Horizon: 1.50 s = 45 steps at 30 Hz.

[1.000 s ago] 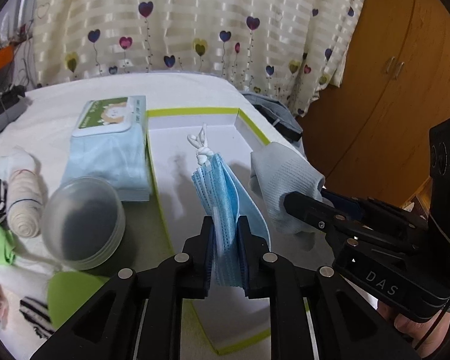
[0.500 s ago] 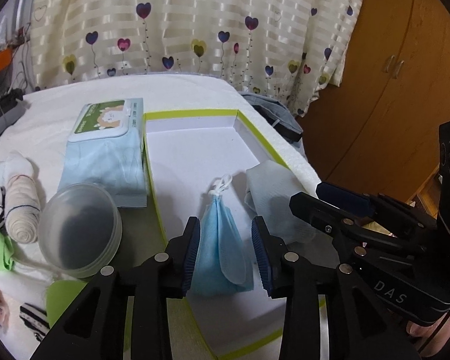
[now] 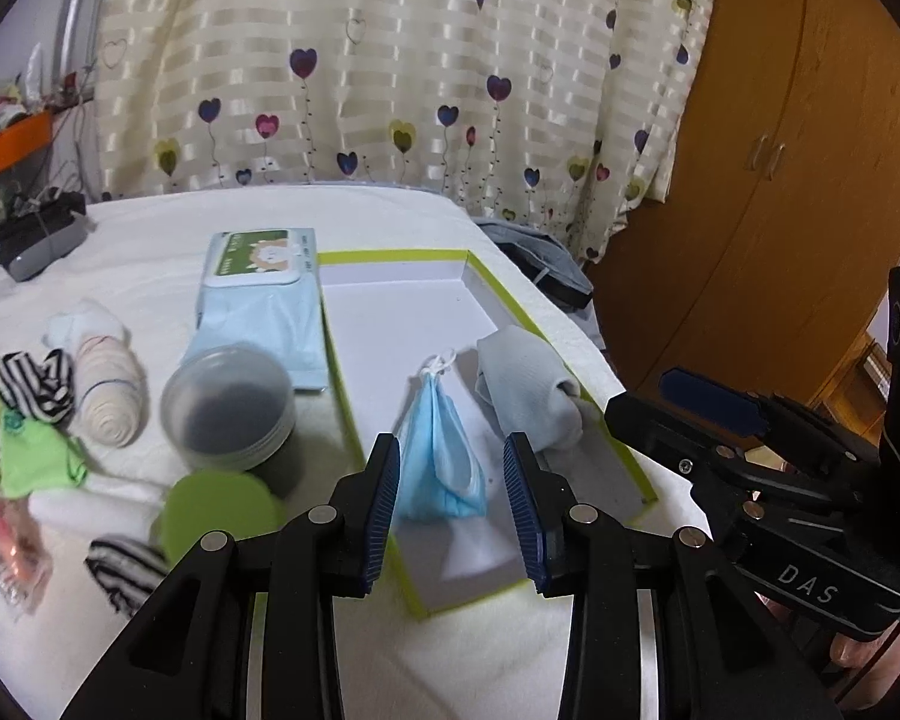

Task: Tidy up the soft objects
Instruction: 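Carry mask and grey sock into the white box and open both grippers, then grasp the black-and-white striped sock with the left gripper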

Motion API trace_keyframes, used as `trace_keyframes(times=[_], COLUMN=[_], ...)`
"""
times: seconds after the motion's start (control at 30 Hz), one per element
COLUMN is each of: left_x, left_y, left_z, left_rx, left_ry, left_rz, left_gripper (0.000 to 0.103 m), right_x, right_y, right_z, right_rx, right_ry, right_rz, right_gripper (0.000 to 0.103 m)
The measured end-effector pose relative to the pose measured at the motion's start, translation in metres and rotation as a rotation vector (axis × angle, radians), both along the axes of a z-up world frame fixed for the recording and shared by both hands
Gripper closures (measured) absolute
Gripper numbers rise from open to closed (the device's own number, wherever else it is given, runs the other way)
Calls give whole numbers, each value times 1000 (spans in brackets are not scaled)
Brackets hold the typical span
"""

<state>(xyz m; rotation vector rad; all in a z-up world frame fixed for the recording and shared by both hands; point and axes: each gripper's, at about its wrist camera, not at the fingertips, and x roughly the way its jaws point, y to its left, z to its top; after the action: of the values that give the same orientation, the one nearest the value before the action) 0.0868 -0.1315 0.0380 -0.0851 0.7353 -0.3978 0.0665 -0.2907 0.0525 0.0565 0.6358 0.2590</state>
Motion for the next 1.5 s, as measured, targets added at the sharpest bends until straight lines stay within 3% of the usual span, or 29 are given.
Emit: trace_keyframes(times=[0.4, 0.53, 0.77, 1.07, 1.27, 1.37, 1.5], left_x=[-48, -59, -74, -80, -83, -82, -78], left_y=[48, 64, 84, 107, 124, 131, 137], left_z=[13, 13, 11, 1, -5, -6, -10], left_rx=[-21, -14, 12, -8, -39, -60, -75], left_ry=[-68, -82, -107, -67, -55, -52, -38], left_rz=[99, 136, 173, 197, 215, 221, 231], left_gripper=[68, 68, 68, 68, 61, 51, 51], right_x=[-43, -50, -60, -66, -71, -70, -67], right_y=[31, 44, 63, 85, 99, 103, 105], right_z=[8, 8, 11, 10, 6, 6, 4], right_rx=[-8, -10, -14, -27, -44, -47, -42], right_ry=[-99, -94, -100, -72, -60, -56, -42], right_rz=[86, 115, 169, 239, 288, 293, 302], right_gripper=[51, 35, 35, 35, 35, 35, 35])
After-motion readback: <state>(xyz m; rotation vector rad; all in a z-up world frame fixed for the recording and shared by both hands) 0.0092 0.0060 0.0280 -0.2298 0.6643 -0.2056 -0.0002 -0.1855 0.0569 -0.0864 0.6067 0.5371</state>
